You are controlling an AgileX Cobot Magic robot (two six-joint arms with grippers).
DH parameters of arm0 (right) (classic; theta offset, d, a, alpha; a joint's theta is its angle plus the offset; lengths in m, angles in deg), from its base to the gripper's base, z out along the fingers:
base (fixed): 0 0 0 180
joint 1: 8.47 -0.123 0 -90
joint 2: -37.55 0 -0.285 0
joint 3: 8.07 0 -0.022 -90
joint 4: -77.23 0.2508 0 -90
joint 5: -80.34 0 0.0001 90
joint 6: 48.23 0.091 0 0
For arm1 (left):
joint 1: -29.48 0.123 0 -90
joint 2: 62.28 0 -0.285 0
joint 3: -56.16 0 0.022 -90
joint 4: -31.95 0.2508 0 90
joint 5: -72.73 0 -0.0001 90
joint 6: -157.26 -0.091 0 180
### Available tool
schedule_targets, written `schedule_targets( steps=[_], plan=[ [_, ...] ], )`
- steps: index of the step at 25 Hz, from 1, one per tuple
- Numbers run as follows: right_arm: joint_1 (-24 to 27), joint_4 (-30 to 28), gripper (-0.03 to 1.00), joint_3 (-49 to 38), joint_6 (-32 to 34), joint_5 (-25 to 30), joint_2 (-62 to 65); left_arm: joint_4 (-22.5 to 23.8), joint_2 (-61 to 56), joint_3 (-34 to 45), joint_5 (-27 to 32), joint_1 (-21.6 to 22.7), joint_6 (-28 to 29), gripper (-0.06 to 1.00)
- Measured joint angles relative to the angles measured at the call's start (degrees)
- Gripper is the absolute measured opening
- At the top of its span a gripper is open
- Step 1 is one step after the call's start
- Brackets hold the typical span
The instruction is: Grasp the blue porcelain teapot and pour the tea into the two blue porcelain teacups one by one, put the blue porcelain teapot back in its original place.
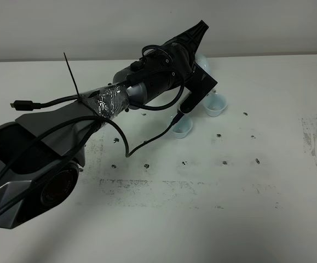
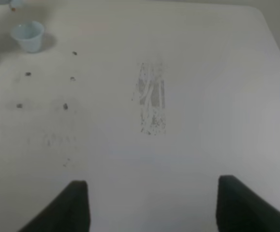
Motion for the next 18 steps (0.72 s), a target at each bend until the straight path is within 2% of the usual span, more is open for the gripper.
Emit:
schedule_targets(
  steps=[6,11,18],
  plan=[
    [0.00,0.00,0.54,0.00,0.00,0.00,0.00,0.94,0.07,0.00,0.75,-0.04,1.57,0.01],
    [0.00,0.00,0.54,0.00,0.00,0.00,0.00,6.72,1.55,-0.04,0.96,-0.04,7.74,0.01],
    [0.00,0.00,0.54,0.00,0.00,0.00,0.00,7.64,2.31,-0.04,-0.39,-0.19,7.10,0.01]
  ],
)
